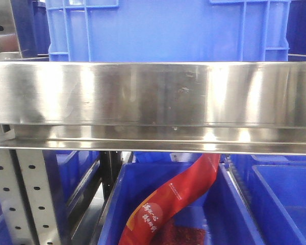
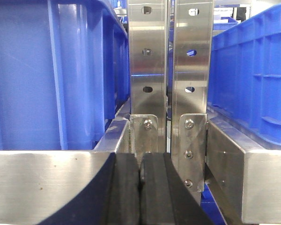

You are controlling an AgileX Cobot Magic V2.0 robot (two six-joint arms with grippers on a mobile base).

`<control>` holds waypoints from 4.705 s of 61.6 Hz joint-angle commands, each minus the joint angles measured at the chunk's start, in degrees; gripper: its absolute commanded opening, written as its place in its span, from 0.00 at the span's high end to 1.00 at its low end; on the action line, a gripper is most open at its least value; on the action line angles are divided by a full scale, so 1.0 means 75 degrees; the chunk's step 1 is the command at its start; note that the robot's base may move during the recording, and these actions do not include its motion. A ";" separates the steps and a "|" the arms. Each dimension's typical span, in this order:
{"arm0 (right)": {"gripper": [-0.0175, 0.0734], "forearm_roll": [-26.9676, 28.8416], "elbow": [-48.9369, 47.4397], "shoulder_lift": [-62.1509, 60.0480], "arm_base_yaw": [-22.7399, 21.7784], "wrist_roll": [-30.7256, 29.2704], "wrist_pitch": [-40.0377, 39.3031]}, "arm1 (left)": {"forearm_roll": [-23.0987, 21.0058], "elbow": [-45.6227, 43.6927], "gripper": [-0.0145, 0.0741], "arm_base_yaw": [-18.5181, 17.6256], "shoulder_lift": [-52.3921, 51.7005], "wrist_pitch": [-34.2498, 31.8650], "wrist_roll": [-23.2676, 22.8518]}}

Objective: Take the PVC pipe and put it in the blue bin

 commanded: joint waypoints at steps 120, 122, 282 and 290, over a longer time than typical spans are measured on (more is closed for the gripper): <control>0.99 -0.0021 0.0009 -0.0053 -0.0041 0.0000 -0.0085 | -0.0004 -0.0003 0.96 0.0029 -0.0031 0.0068 -0.0057; 0.99 -0.0021 0.0009 -0.0053 -0.0041 0.0000 -0.0085 | -0.0004 -0.0003 0.96 0.0029 -0.0031 0.0068 -0.0057; 0.99 -0.2074 0.4793 -0.5416 -0.1461 0.1294 -0.3411 | -0.0004 -0.0003 0.96 0.0029 -0.0031 0.0068 -0.0057; 0.99 -0.2074 0.4907 -0.5416 -0.1461 0.1294 -0.3313 | -0.0004 -0.0003 0.96 0.0029 -0.0031 0.0068 -0.0057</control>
